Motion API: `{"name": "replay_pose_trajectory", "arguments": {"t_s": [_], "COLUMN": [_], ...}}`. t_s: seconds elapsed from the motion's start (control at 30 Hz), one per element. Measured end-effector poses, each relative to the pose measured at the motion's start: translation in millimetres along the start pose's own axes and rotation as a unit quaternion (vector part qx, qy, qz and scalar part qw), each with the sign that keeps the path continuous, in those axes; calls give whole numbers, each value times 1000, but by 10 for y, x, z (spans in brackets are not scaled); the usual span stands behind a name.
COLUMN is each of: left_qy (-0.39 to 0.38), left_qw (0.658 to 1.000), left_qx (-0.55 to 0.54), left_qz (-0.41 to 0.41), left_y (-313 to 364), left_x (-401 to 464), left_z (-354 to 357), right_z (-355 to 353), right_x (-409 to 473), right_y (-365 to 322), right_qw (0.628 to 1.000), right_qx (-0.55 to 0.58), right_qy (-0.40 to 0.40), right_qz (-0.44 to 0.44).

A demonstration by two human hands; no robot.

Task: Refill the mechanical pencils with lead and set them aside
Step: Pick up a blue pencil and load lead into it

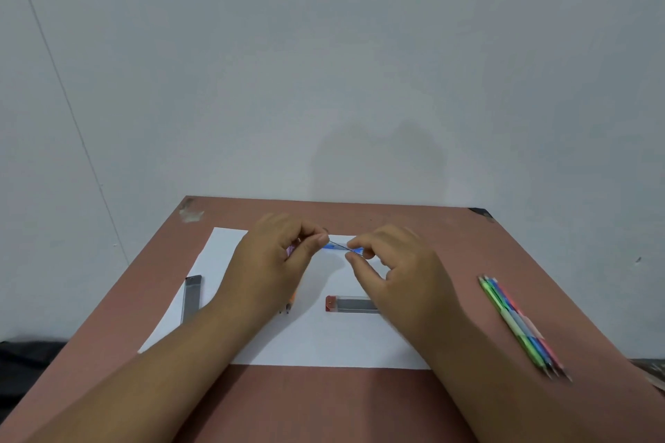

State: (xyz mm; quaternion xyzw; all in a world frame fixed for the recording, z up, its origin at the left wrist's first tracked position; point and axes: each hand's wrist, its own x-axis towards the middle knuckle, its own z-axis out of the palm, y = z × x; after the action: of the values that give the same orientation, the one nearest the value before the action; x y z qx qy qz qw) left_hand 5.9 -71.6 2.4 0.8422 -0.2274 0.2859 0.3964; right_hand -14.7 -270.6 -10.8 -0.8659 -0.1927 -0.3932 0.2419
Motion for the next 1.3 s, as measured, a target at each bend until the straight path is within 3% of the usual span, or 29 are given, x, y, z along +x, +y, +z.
{"name": "replay_pose_trajectory", "arguments": {"t_s": [0.3,0.47,0.6,0.77,0.97,1.3], "left_qy": [10,4,-101,-238,-294,-239], "left_qw": [999,999,991,949,918,933], "left_qx": [-2,-39,56,187,257,270], "left_qz": [43,-11,-64,-84,-72,-10], "left_y": [-6,40,33,84,107,-112], "left_x": [-25,0,151,377,622,600], "left_z": [35,10,21,147,345,505], "right_z": [-11,-35,-73,-93,-88,-116], "right_x": [7,14,19,17,3,30], "right_y": [-17,29,77,88,85,80], "right_qw": [1000,999,993,984,982,982], "right_qx": [-8,-7,3,27,42,47], "right_qy": [8,-1,9,37,46,89], "right_qz": [-4,51,115,171,180,163]}}
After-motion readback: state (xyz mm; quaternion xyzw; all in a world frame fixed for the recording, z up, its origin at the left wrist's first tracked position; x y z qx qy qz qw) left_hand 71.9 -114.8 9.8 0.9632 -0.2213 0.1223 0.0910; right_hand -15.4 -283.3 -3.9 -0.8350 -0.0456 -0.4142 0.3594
